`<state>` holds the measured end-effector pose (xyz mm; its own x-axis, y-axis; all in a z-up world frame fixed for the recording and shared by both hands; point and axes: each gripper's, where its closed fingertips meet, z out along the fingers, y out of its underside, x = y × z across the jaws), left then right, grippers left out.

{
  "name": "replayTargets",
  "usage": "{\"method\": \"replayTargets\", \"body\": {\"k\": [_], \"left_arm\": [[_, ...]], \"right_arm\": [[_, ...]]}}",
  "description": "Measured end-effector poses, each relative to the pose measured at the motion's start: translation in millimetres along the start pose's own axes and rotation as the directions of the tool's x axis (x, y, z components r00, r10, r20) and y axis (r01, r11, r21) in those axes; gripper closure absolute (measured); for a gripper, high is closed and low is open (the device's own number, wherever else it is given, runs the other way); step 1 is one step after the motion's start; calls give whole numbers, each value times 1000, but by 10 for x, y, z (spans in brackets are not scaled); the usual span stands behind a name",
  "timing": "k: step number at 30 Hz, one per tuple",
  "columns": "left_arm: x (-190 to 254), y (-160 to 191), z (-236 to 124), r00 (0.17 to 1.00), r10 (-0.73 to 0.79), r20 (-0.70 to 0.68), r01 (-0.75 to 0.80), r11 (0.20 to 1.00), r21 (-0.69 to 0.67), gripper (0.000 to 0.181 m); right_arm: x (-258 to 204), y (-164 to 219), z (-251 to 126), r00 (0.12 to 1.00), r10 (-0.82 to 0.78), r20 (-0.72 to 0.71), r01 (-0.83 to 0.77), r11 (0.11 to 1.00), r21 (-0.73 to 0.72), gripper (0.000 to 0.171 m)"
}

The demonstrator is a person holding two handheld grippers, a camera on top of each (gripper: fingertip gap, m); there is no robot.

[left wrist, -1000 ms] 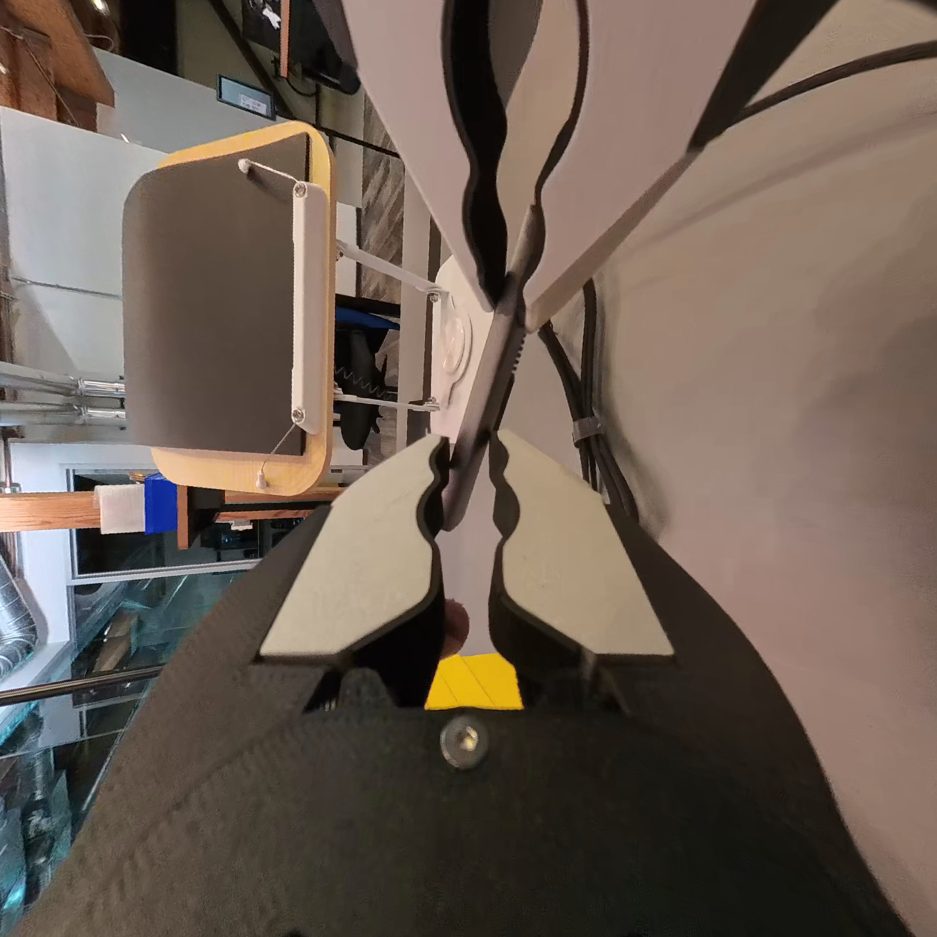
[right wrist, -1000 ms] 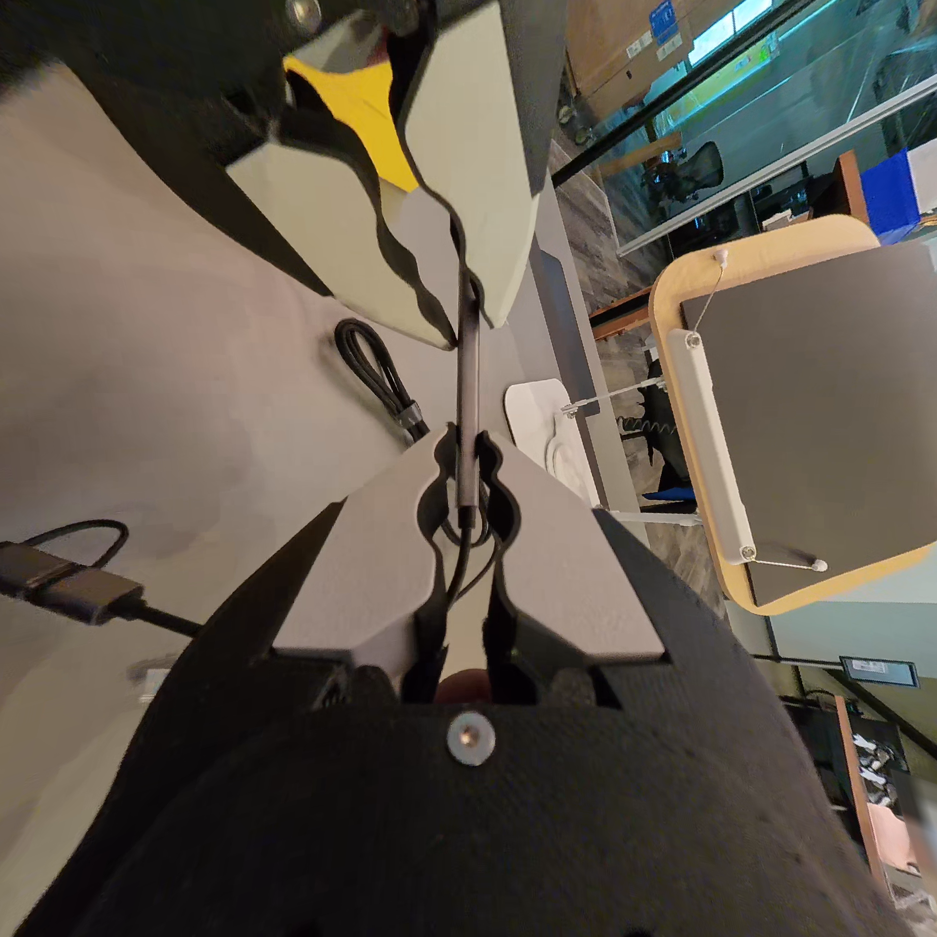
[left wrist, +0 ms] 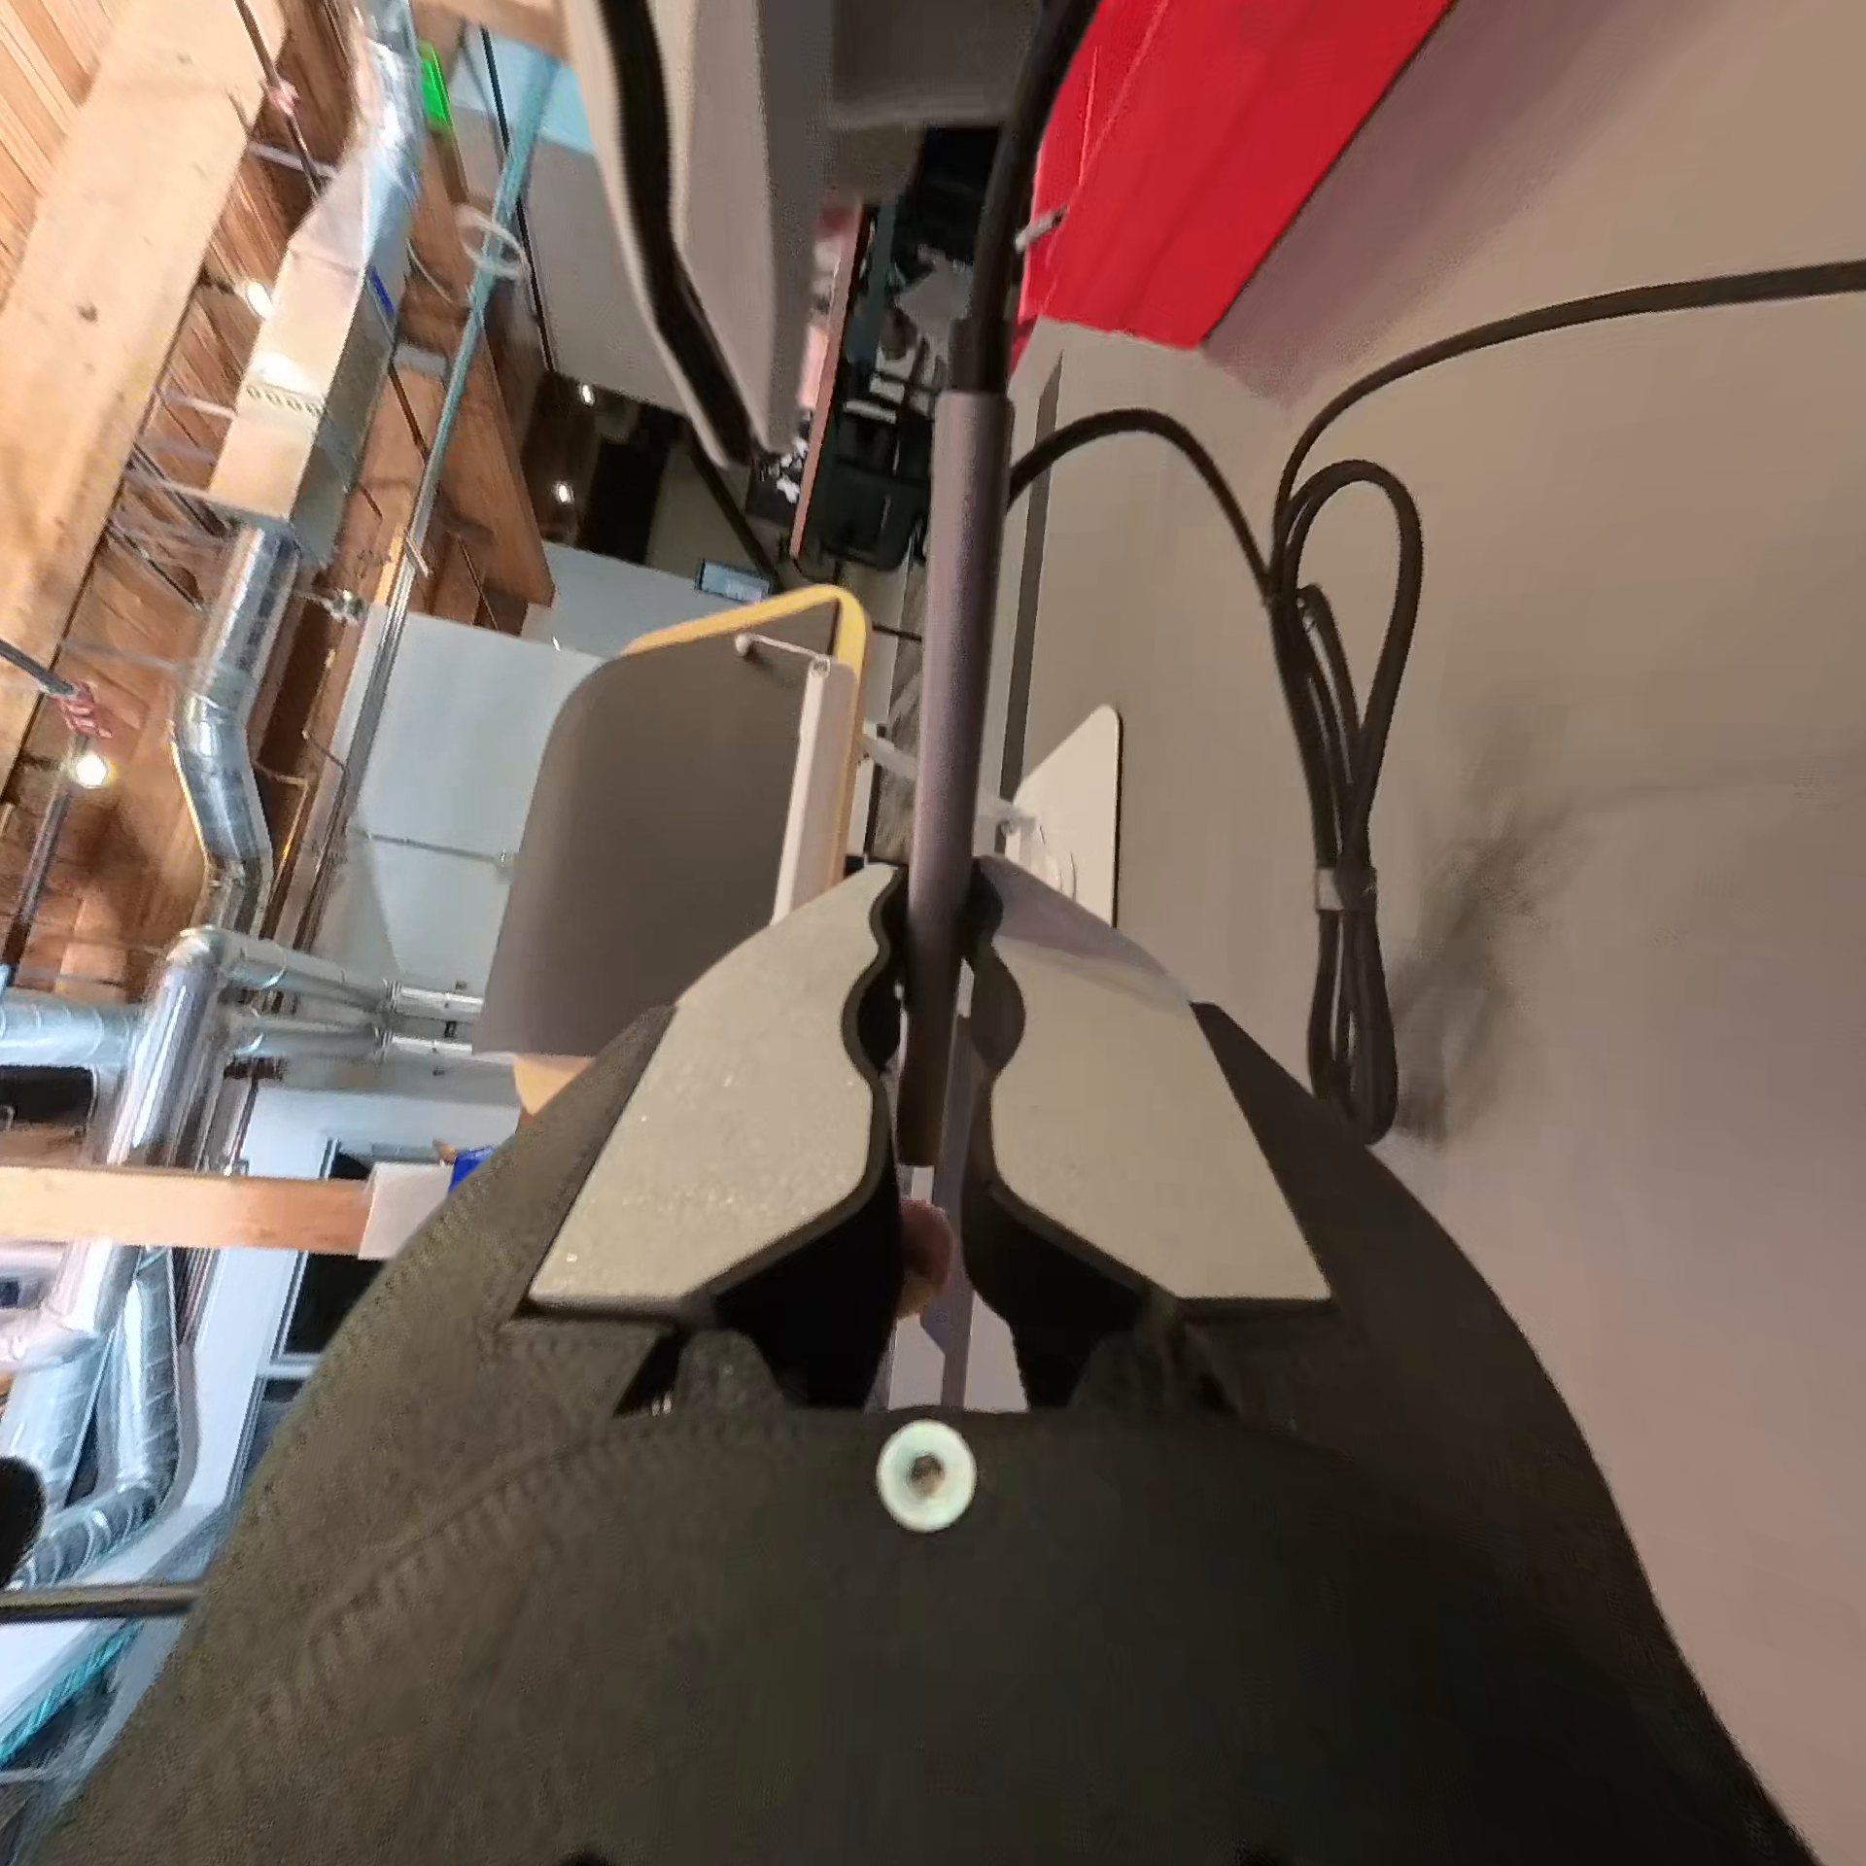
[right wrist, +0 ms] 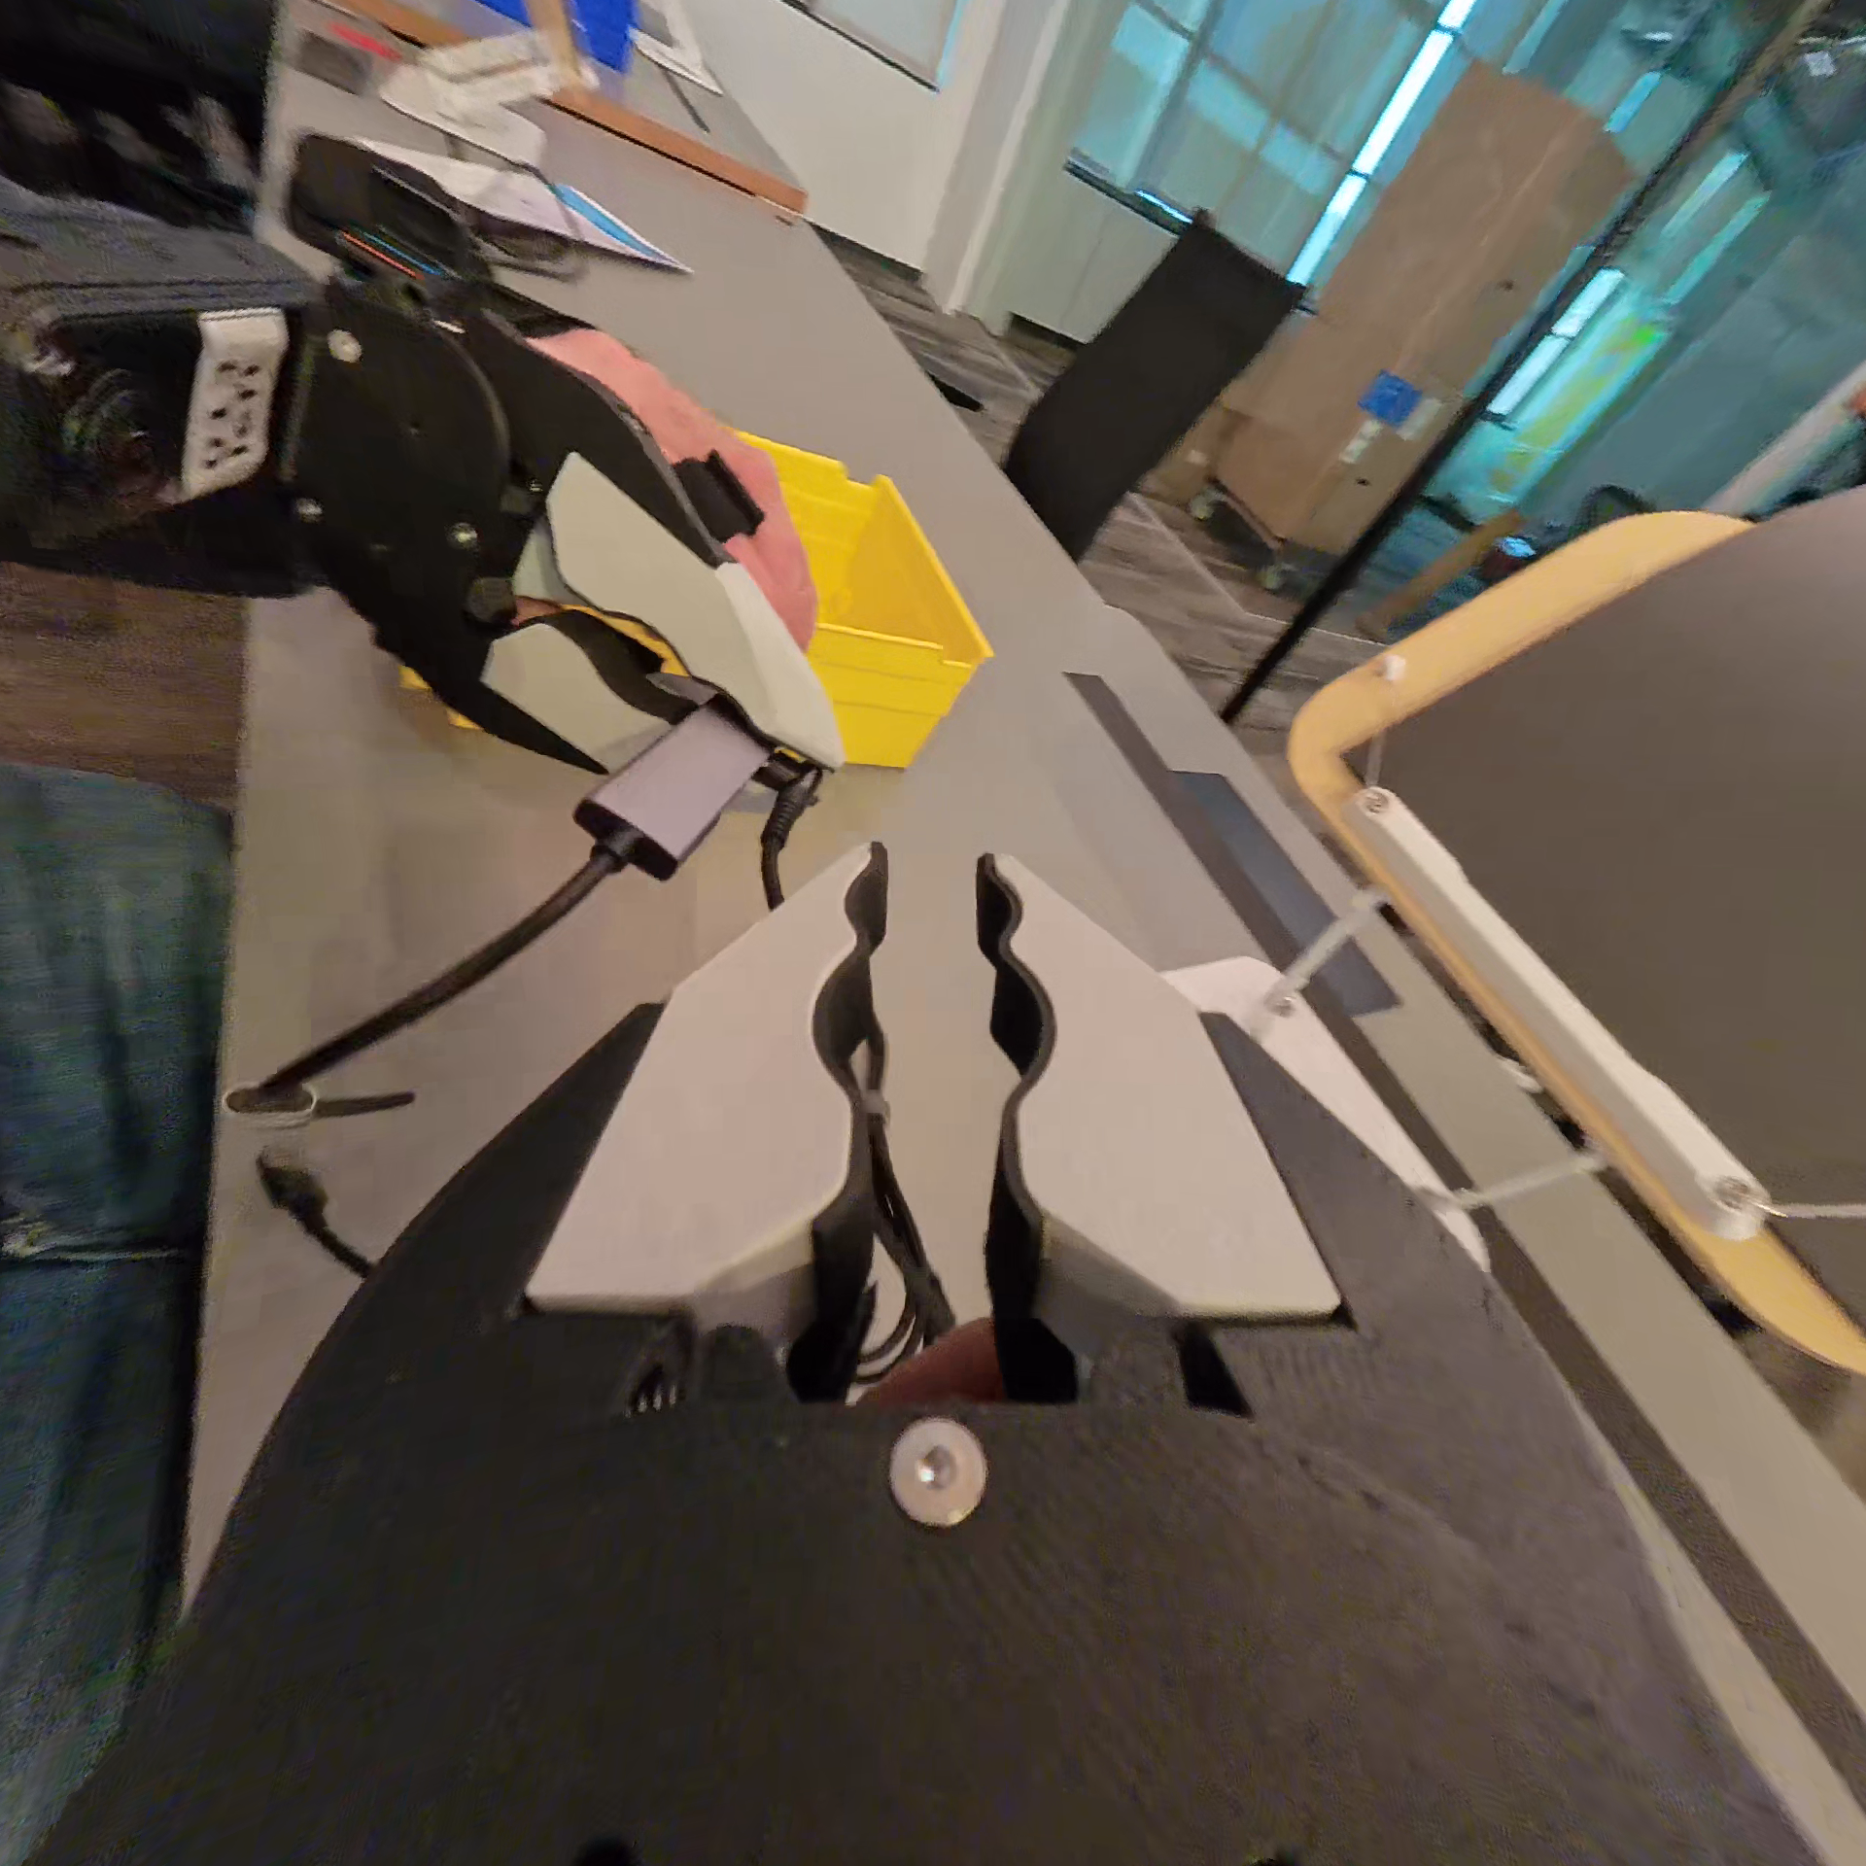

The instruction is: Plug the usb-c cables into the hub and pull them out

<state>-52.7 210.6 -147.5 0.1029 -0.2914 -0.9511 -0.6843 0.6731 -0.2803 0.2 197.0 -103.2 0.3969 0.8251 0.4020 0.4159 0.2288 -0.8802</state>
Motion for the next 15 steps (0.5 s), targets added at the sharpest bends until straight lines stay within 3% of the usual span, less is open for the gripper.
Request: {"method": "replayTargets", "body": {"k": [4,6,9,15], "left_arm": [[-122,-162,-89,998,-65,-1,65,996,62,173],[-185,-254,-131,993,-114,-10,115,988,105,173],[-239,-365,-179,988,-152,-23,153,975,160,173],[-291,-597,-265,974,-214,-73,226,937,267,173]], "right_arm": [[-153,-37,61,984,52,169,-62,997,54,165],[-272,-102,82,947,133,293,-167,982,92,166],[-319,-199,92,865,257,430,-348,926,147,145],[-414,-336,12,694,353,628,-570,802,179,135]]}}
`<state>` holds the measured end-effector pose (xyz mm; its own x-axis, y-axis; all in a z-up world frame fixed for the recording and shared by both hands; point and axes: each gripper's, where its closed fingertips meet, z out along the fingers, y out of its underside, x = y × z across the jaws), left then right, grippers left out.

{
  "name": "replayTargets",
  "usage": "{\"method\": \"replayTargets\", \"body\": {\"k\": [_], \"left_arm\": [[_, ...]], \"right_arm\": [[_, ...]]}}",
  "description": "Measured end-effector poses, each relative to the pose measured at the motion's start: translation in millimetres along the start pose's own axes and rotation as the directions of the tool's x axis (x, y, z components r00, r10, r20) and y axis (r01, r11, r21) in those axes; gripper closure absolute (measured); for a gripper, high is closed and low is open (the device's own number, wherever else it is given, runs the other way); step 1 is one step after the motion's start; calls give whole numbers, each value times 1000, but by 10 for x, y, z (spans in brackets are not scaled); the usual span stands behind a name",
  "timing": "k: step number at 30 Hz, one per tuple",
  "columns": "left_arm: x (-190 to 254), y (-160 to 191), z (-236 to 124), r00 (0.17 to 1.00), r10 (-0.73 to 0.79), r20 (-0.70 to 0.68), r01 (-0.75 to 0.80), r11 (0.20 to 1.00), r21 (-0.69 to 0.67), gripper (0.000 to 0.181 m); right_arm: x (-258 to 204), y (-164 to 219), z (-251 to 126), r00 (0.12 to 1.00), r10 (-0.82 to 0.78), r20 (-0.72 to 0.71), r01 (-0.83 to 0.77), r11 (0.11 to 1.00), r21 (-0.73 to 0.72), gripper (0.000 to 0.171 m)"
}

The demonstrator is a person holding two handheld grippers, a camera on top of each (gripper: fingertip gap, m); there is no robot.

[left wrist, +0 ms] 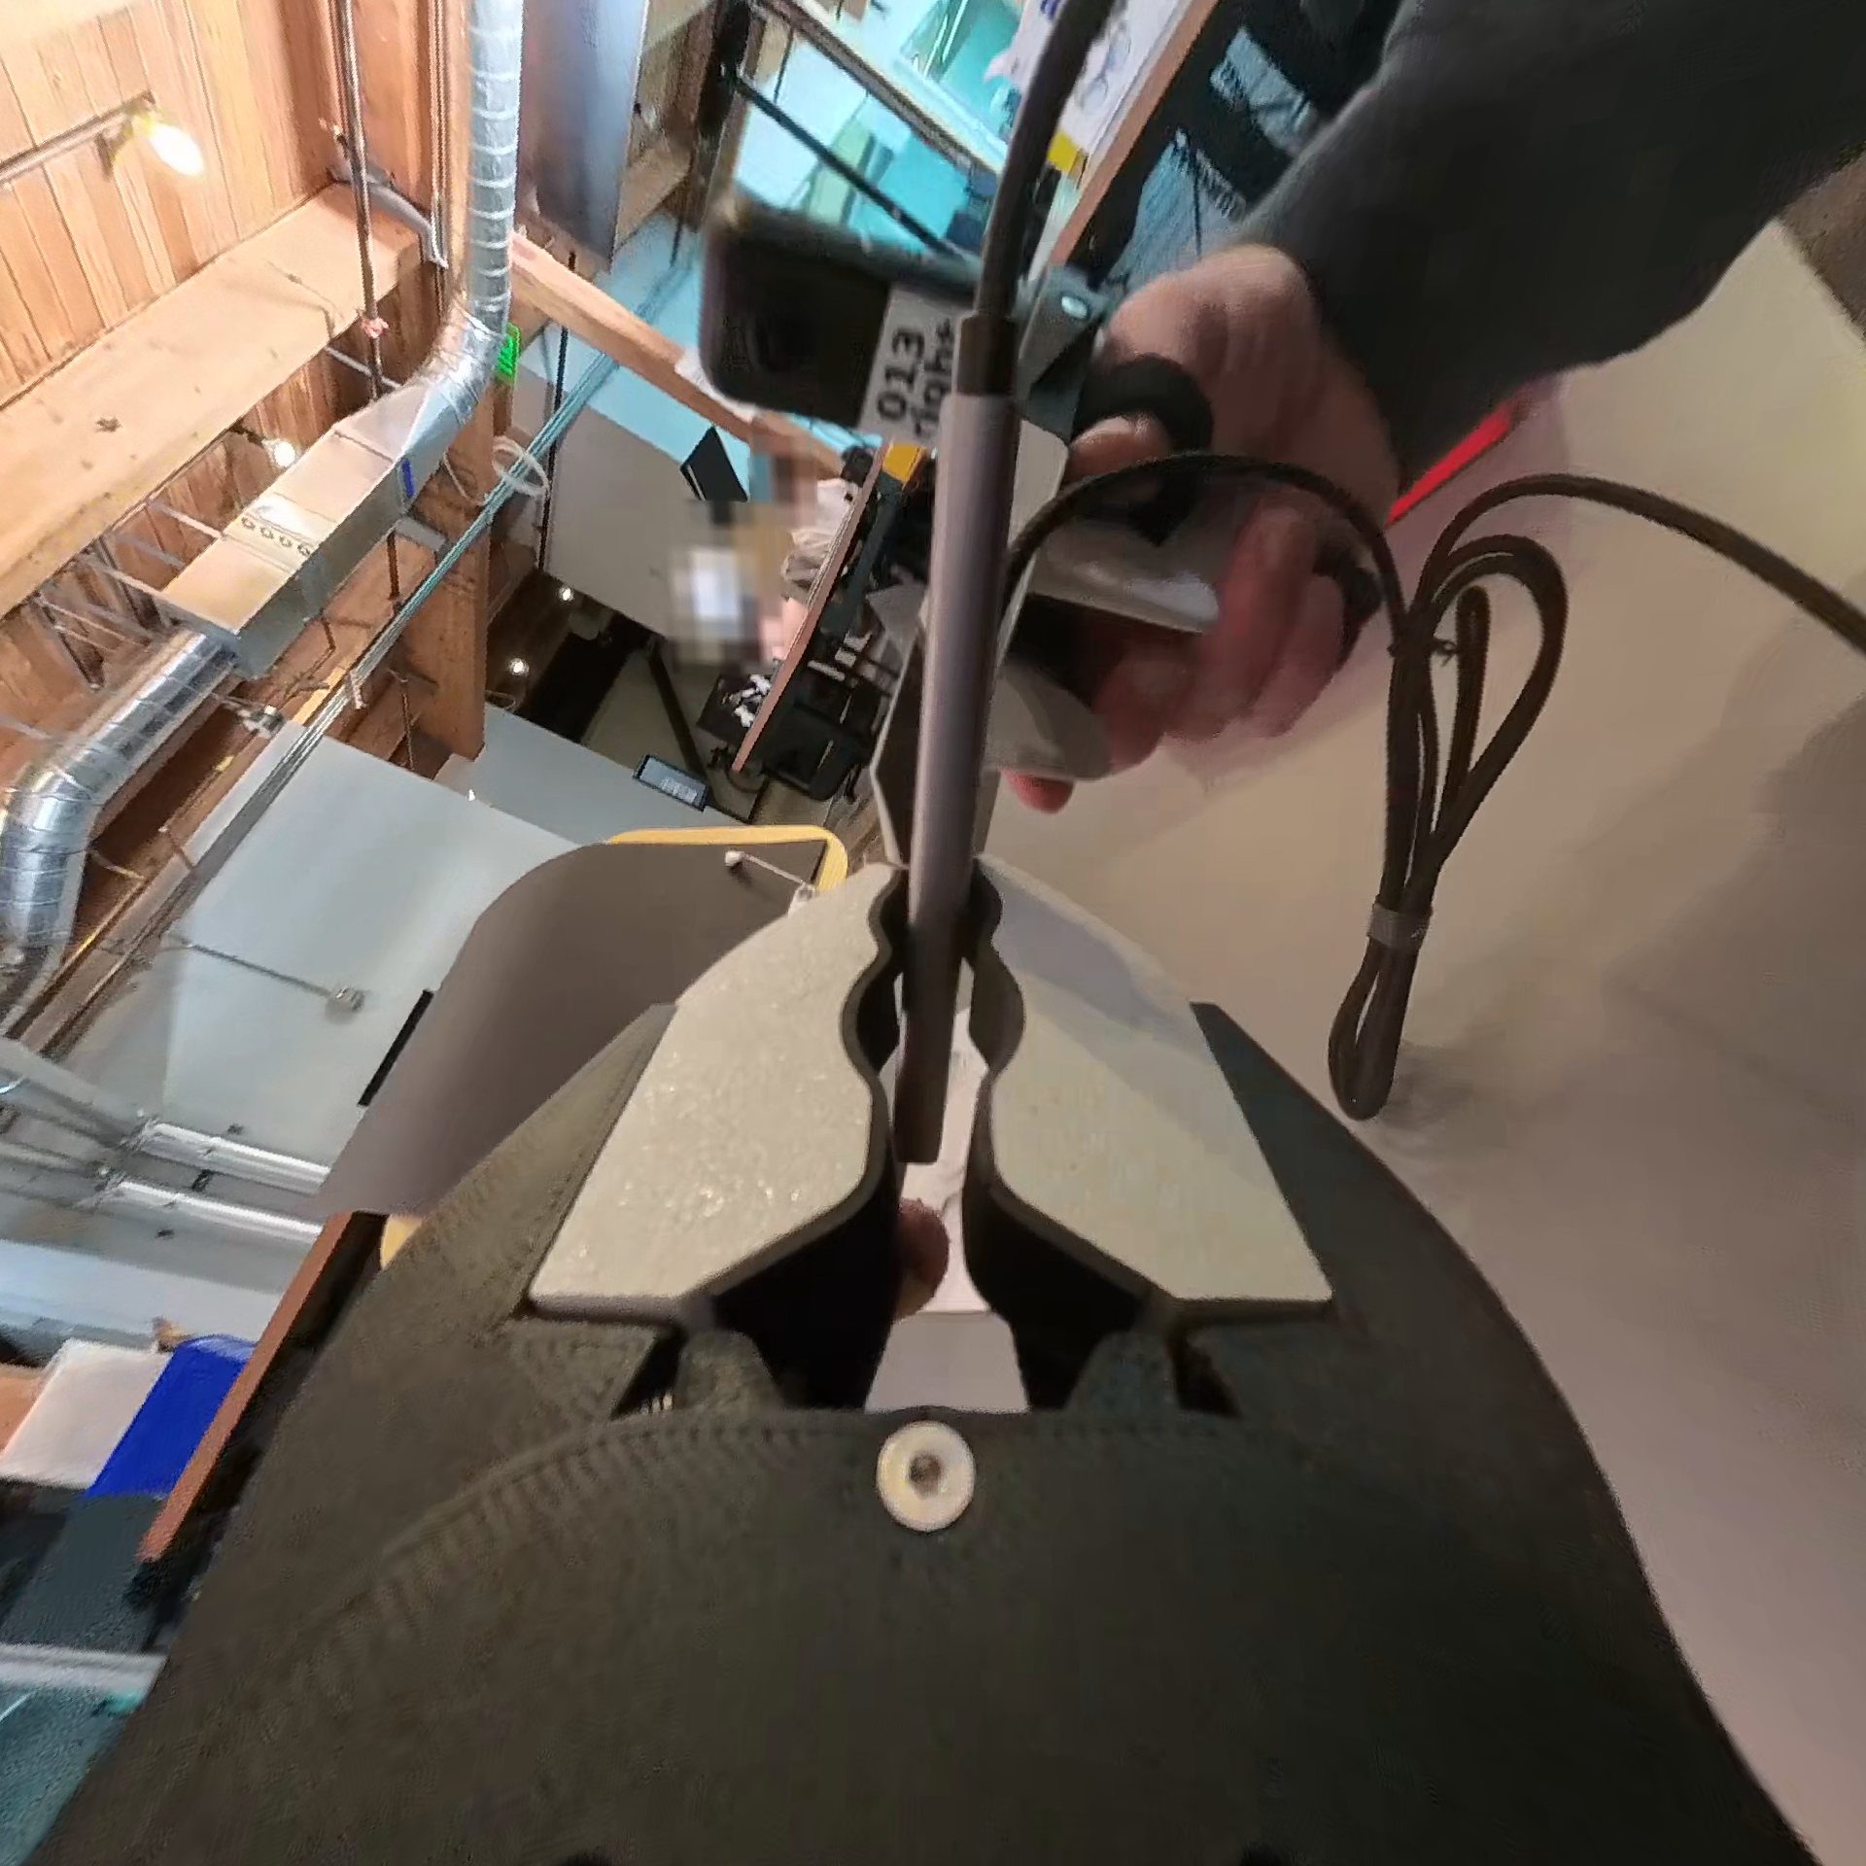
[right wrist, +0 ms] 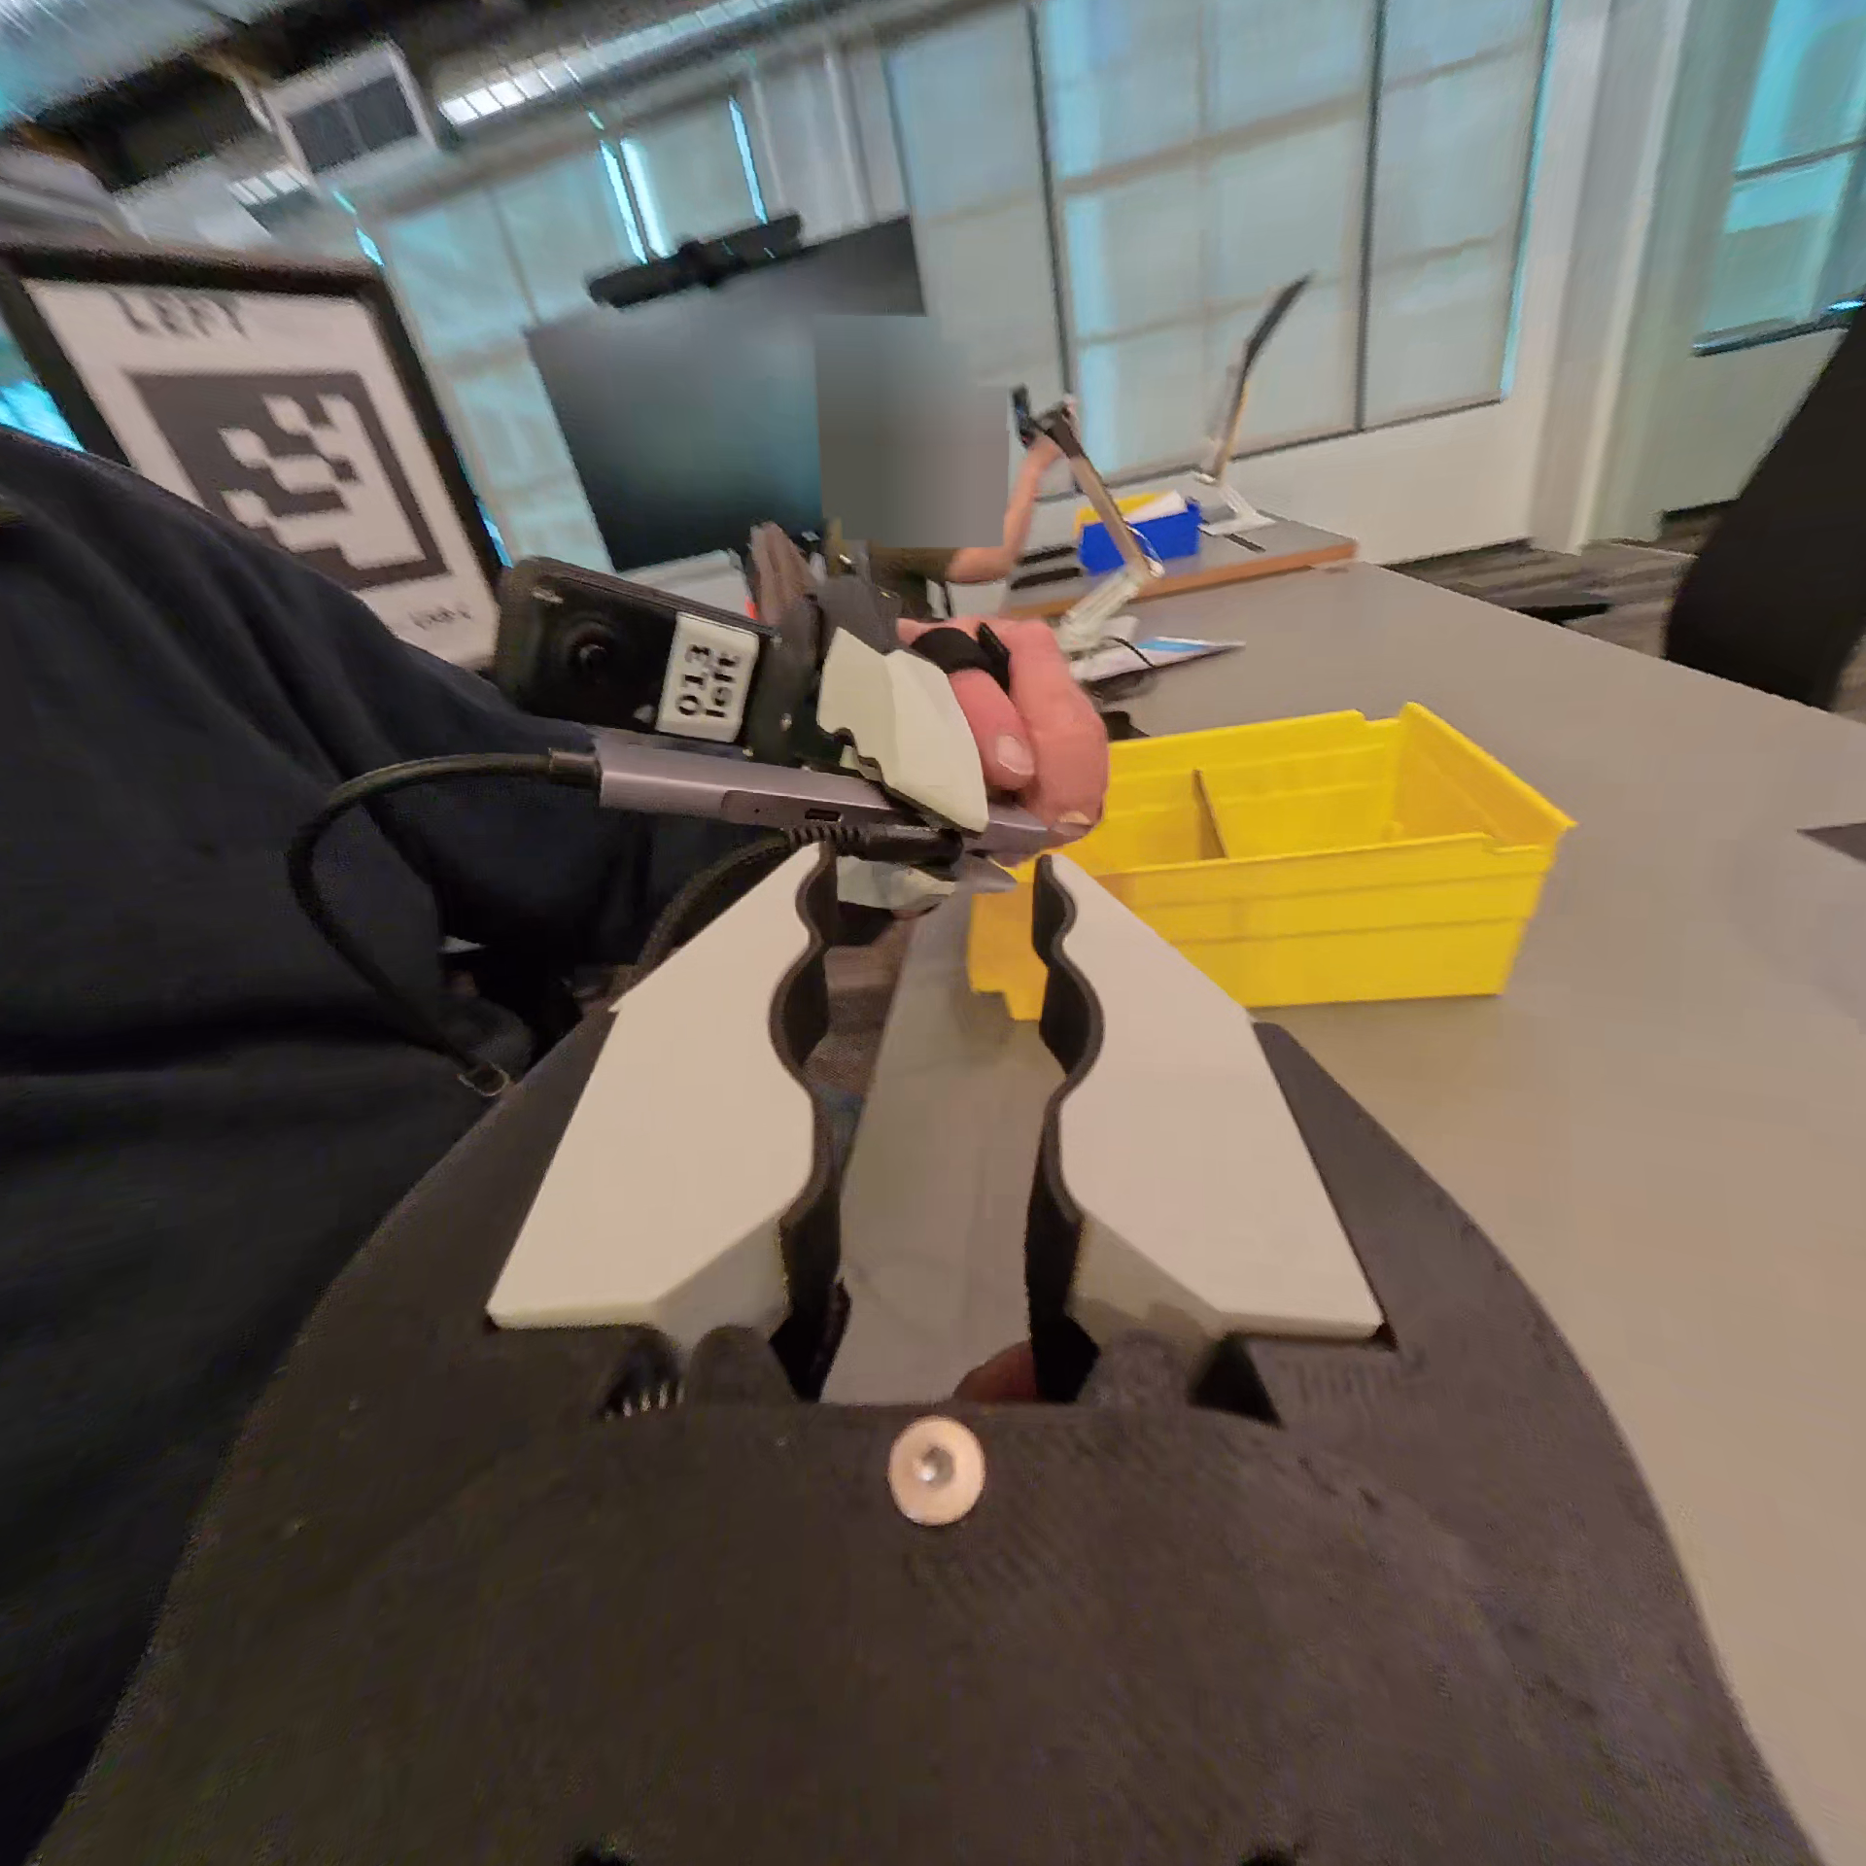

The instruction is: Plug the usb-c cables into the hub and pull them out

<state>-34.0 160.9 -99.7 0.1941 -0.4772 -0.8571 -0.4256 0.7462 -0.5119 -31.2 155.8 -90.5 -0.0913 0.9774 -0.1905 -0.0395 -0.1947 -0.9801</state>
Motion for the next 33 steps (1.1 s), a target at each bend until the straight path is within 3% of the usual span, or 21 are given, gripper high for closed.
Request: {"method": "replayTargets", "body": {"k": [4,8,12,16,20,26,33], "left_arm": [[-3,-130,-2,997,-69,-18,70,996,59,172],[-9,-174,-5,978,-196,-67,202,974,105,172],[-16,-192,-16,952,-289,-105,301,944,135,172],[-35,-220,-25,923,-357,-144,377,913,153,172],[-1,-193,-35,906,-383,-181,409,902,139,172],[-37,-181,-20,921,-355,-160,374,920,113,169],[-138,-104,-38,987,-154,-38,155,988,22,157]], "right_arm": [[-96,6,9,998,12,67,-15,998,53,129],[-117,24,70,963,-260,-67,261,965,12,144],[-151,-31,133,813,-553,-185,535,833,-139,149],[-232,-121,182,690,-686,-231,662,727,-184,158],[-202,-109,189,596,-765,-243,705,644,-298,166],[-186,-107,165,564,-793,-233,701,608,-374,167],[-77,-62,99,523,-817,-244,675,571,-467,167]]}}
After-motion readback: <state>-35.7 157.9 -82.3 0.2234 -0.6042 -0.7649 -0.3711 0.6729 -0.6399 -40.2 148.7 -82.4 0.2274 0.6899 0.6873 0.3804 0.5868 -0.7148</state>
